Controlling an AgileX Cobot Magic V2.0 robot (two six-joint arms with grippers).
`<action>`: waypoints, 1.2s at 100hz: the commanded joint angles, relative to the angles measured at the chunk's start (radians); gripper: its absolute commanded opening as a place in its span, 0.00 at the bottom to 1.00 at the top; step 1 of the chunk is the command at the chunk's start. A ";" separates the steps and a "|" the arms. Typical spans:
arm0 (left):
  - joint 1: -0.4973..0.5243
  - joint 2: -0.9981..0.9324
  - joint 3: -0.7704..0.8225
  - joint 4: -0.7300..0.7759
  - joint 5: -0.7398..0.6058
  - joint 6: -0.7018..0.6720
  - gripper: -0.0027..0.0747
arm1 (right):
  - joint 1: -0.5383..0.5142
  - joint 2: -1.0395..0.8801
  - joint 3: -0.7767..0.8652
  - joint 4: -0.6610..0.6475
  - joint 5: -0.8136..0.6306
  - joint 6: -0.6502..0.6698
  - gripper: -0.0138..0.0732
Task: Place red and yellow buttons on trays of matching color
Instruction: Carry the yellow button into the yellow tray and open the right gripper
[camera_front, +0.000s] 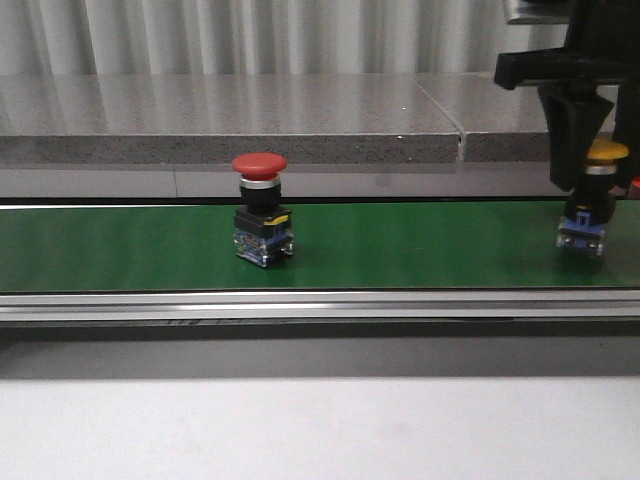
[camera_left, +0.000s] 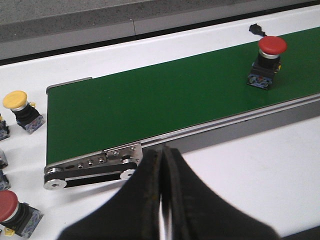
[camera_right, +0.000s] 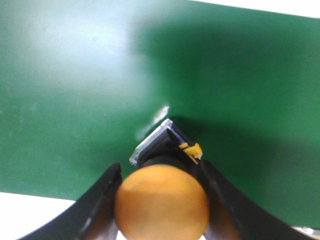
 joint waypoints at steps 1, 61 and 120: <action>-0.008 0.011 -0.024 -0.006 -0.067 -0.002 0.01 | -0.039 -0.079 -0.032 -0.027 -0.010 0.013 0.42; -0.008 0.011 -0.024 -0.006 -0.067 -0.002 0.01 | -0.466 -0.173 0.084 -0.059 -0.033 0.013 0.42; -0.008 0.011 -0.024 -0.006 -0.067 -0.002 0.01 | -0.692 -0.156 0.219 -0.041 -0.248 0.013 0.42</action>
